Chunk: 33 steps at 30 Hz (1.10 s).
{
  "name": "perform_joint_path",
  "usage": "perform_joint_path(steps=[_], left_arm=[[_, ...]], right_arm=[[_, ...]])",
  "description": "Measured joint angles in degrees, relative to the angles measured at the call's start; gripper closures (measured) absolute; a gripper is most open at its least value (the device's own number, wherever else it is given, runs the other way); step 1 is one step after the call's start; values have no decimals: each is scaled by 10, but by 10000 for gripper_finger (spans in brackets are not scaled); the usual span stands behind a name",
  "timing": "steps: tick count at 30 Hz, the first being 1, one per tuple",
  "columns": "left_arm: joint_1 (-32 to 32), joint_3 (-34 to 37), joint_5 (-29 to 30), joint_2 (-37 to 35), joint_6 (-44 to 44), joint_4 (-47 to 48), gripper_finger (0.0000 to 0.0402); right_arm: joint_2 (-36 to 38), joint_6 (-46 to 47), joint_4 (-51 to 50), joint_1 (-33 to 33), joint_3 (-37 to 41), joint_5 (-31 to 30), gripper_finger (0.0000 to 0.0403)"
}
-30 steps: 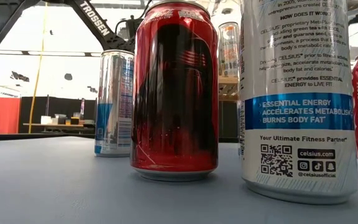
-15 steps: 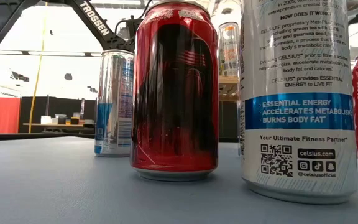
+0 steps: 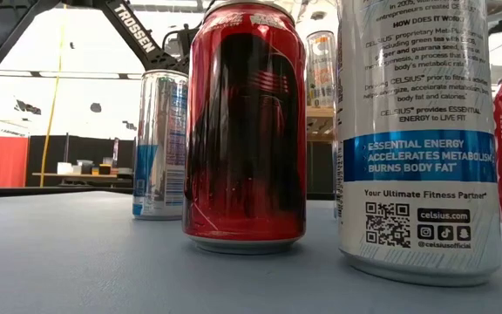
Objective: Place canned beverage on shelf
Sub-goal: Put the right white-blue soda can on the shelf aligned with the other white-blue soda can
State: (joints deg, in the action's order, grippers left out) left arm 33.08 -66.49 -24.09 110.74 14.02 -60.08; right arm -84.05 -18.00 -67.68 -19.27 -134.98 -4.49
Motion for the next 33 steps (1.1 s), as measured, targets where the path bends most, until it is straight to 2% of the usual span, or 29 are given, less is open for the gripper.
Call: perform_joint_path(steps=[15, 26, 33], left_arm=[[-7, 0, 8, 0, -8, 20, 151], [-9, 0, 32, 0, 13, 22, 123], [-7, 0, -3, -1, 17, 21, 107]], right_arm=[[0, 0, 0, 0, 0, 0, 137], [0, 2, -11, 0, 0, 0, 137], [0, 2, -27, 0, 4, 0, 137]])
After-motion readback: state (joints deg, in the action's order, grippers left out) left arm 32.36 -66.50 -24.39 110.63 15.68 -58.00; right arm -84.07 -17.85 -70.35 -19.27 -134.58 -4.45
